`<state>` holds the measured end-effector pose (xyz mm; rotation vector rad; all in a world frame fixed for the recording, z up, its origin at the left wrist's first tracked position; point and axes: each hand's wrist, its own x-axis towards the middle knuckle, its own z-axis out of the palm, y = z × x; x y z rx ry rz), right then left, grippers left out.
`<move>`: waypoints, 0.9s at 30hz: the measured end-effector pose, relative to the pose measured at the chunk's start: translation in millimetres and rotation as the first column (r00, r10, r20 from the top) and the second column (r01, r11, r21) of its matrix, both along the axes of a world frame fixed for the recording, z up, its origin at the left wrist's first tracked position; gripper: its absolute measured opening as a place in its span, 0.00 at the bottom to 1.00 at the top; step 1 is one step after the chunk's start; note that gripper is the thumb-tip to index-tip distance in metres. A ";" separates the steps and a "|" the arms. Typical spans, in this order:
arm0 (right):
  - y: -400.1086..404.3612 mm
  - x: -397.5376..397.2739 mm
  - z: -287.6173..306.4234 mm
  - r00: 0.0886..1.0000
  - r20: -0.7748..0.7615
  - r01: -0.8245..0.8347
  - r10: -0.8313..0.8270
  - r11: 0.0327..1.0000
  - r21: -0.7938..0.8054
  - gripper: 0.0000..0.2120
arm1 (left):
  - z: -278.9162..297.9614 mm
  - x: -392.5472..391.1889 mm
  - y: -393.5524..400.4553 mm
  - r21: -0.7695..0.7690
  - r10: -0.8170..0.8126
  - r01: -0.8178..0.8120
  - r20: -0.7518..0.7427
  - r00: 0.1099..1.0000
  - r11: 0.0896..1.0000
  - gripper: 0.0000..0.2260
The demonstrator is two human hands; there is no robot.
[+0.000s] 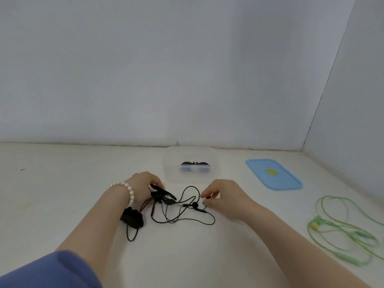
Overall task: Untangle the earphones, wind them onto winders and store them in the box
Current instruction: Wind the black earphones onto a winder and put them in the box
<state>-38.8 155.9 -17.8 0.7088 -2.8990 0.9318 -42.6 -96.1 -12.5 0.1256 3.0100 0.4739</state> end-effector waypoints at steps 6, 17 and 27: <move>10.7 -5.9 1.9 0.998 0.070 -0.011 0.004 0.995 0.099 0.08 | 7.6 5.1 -7.5 0.213 0.031 -0.013 -0.078 0.996 0.977 0.09; 29.5 -11.4 13.6 0.978 0.121 0.160 -0.169 0.983 0.085 0.05 | 37.1 29.1 19.6 0.712 0.282 0.098 -0.395 0.874 0.695 0.14; 17.2 1.2 33.6 0.962 0.243 0.046 0.126 0.801 -0.597 0.33 | 38.1 43.8 97.0 0.856 0.248 0.300 -0.427 0.870 0.421 0.17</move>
